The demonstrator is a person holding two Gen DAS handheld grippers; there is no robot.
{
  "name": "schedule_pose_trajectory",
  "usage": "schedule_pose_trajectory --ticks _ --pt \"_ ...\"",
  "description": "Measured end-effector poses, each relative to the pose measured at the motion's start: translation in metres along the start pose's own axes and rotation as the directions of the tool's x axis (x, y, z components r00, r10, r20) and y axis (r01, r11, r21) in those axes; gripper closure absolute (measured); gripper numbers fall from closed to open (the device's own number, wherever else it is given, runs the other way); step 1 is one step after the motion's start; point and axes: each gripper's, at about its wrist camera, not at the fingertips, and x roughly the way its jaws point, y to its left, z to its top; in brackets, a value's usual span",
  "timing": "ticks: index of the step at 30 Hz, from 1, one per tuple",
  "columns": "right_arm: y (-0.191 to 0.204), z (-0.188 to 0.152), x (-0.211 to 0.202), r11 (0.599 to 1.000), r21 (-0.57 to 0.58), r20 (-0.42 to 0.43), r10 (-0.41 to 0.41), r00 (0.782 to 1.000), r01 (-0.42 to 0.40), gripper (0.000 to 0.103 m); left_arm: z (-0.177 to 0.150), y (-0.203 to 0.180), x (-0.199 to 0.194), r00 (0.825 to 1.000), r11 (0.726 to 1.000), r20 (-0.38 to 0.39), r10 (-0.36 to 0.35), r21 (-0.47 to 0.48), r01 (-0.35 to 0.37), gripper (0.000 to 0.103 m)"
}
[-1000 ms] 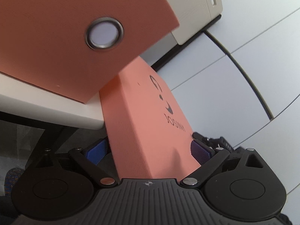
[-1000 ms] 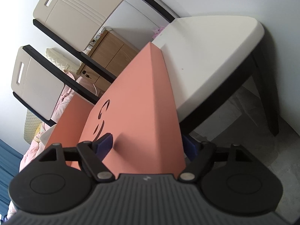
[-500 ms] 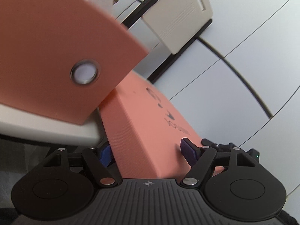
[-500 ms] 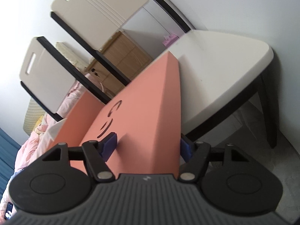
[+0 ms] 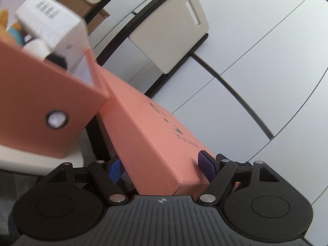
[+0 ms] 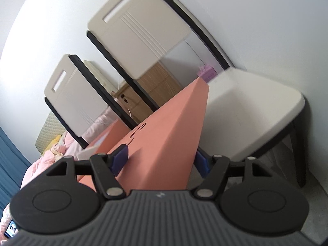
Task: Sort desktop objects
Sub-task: 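Lift the lid with both grippers and carry it toward the open box, then lower the lid onto the box opening with both grippers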
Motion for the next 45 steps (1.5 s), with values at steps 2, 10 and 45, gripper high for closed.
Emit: schedule_pose_trajectory --ticks 2,10,45 --pt "0.008 0.004 -0.006 1.0 -0.022 0.027 0.012 1.0 -0.011 0.034 0.007 -0.009 -0.001 1.0 1.0 0.001 0.003 0.02 -0.003 0.022" --pt "0.033 0.015 -0.01 0.996 -0.061 0.101 0.07 0.992 -0.064 0.034 0.035 -0.028 -0.02 0.999 0.996 0.035 0.012 0.092 -0.015 0.022" --pt "0.172 -0.062 0.248 0.952 -0.023 -0.092 0.303 0.949 -0.306 0.033 0.113 0.068 -0.164 0.784 0.885 0.416 0.46 -0.153 -0.439 0.023"
